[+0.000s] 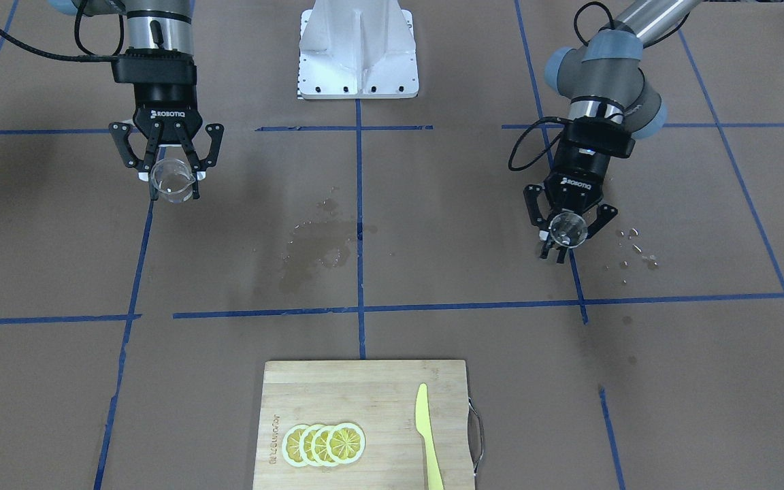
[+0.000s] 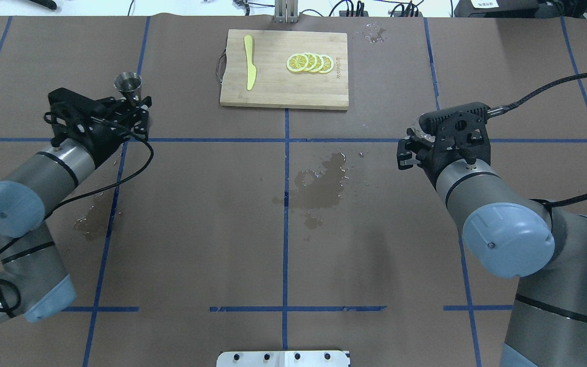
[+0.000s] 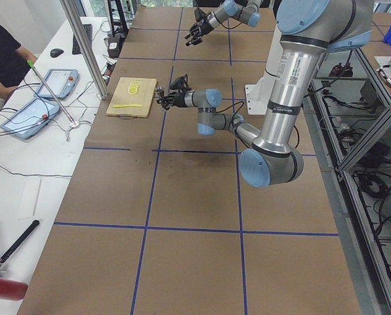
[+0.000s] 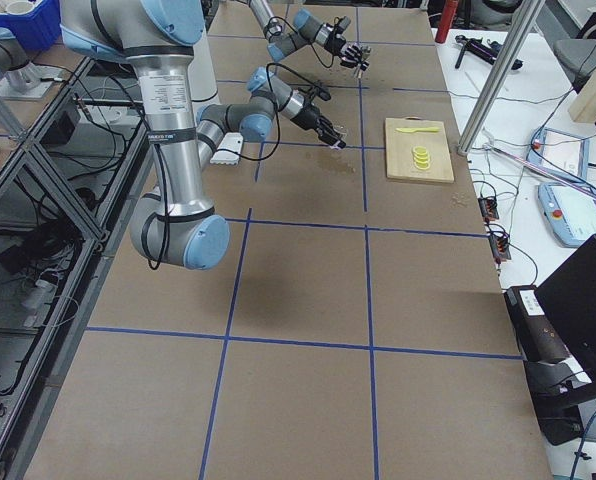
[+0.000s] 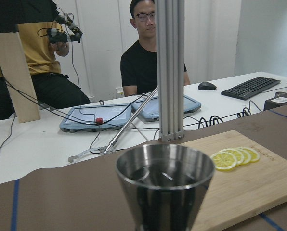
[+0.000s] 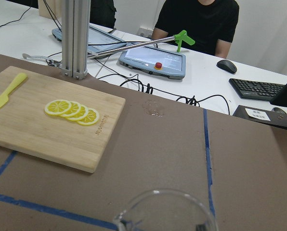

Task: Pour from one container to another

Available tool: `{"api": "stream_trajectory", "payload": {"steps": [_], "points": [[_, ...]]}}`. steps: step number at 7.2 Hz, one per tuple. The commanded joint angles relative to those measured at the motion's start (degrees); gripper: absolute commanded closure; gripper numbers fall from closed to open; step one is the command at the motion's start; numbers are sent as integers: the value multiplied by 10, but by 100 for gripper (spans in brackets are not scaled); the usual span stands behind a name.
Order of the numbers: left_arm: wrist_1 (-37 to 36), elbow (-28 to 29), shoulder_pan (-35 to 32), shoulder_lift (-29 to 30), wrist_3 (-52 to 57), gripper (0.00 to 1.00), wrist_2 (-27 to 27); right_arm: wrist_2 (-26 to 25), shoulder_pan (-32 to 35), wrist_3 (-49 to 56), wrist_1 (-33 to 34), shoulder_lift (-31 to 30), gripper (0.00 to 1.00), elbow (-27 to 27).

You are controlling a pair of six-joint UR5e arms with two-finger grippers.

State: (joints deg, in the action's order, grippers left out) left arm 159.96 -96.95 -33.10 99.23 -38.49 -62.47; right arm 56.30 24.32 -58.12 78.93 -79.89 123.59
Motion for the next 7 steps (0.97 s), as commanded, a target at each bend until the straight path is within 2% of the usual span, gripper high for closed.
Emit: {"api": "stream_trajectory", "payload": {"steps": [1, 2, 3, 4, 5, 7], "points": [[0, -41, -4, -81, -41, 100, 74, 1, 6, -59, -15, -23, 100, -1], [0, -35, 3, -83, -105, 100, 108, 1, 5, -58, -80, -52, 100, -12], [0, -21, 14, -86, -152, 100, 117, 1, 5, -54, -180, -87, 100, -48], [0, 9, 52, -86, -187, 100, 184, 0, 5, -55, -251, -108, 100, -84], [0, 16, 85, -86, -199, 100, 235, -3, 4, -57, -276, -122, 100, -93], [-1, 58, 148, -87, -249, 100, 318, -9, 4, -63, -277, -128, 100, -91]]}}
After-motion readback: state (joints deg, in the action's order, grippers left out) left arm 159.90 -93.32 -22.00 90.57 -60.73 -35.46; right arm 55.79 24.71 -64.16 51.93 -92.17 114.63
